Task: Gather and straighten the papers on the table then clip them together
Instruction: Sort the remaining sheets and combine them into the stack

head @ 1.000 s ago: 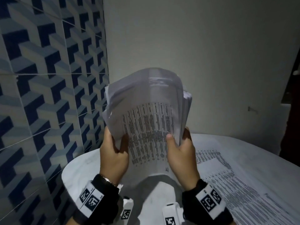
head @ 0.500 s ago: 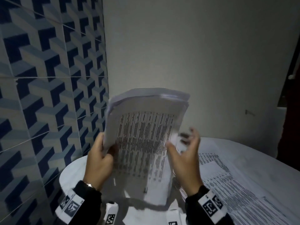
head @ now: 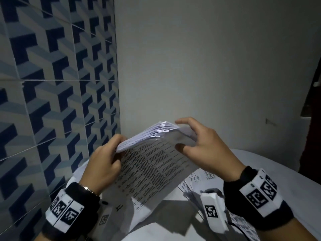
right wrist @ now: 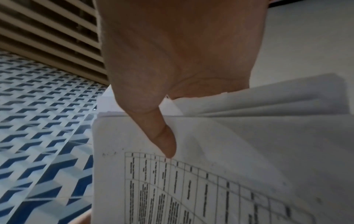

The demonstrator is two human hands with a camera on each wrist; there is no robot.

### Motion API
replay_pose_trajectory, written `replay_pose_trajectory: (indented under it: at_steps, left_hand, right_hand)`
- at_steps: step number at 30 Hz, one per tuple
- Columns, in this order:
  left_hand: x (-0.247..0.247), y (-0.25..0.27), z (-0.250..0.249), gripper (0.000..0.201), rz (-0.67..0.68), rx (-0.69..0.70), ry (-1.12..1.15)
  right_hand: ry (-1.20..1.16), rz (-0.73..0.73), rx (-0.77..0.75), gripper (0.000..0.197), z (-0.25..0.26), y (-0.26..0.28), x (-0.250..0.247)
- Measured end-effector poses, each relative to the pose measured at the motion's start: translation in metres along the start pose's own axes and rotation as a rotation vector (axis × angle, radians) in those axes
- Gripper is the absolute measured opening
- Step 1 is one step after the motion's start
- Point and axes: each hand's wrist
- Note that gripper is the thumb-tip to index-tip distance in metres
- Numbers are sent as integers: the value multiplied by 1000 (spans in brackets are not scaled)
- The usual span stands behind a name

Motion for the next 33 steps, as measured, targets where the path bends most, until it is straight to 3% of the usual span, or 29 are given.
replay_pose_trajectory:
  at_steps: [4, 7, 8, 10, 12, 13, 15, 17, 18, 20, 22, 27, 30, 33]
  left_hand:
    - [0, -5, 9, 48, 63, 63, -42]
    - [8, -10, 19, 52, 15, -21, -78]
    - [11, -9, 23, 55, -34, -84, -108]
    - [16, -3, 41, 91, -131, -270, -144]
    - [21, 9, 63, 124, -152, -525, 83]
    - [23, 15, 74, 128, -106, -640, 301]
    - [26, 27, 85, 121, 114, -754, 739]
    - [31, 33, 88, 108, 273, -755, 939]
    - [34, 33, 86, 96, 259, -736, 937]
    - [38, 31, 78, 54, 82, -717, 840]
    - [43, 30, 70, 27, -80, -669, 709]
    - [54, 37, 57, 22, -206, -556, 615]
    - [54, 49, 68, 24, -171, -572, 617]
    - [53, 58, 79, 24, -168, -628, 651]
  right_hand:
    - [-130, 86, 23, 17, -15, -6, -2]
    - [-246, 50, 66, 22, -35, -8, 5]
    - [-278, 30, 94, 16, -42, -7, 7]
    - [-364, -9, 167, 9, -58, -3, 7]
    - [-471, -63, 255, 5, -75, 4, 5]
    - [-515, -82, 295, 2, -82, 8, 6]
    - [-585, -101, 367, 11, -97, 14, 11]
    - [-644, -104, 397, 14, -104, 18, 20]
    - [-651, -119, 399, 12, -106, 21, 25]
    - [-626, -192, 387, 2, -104, 27, 36]
    - [-643, -297, 353, 8, -97, 34, 51]
    - [-588, -422, 315, 15, -95, 51, 93]
    - [-584, -368, 415, 2, -109, 62, 101]
    - [-632, -345, 444, 17, -113, 68, 98]
Point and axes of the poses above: each hand's wrist, its own y-axis away from the middle knuckle, its own x-axis out of the palm, z = x × y, and after that the axes turned 8 degrees about -y, right-handed
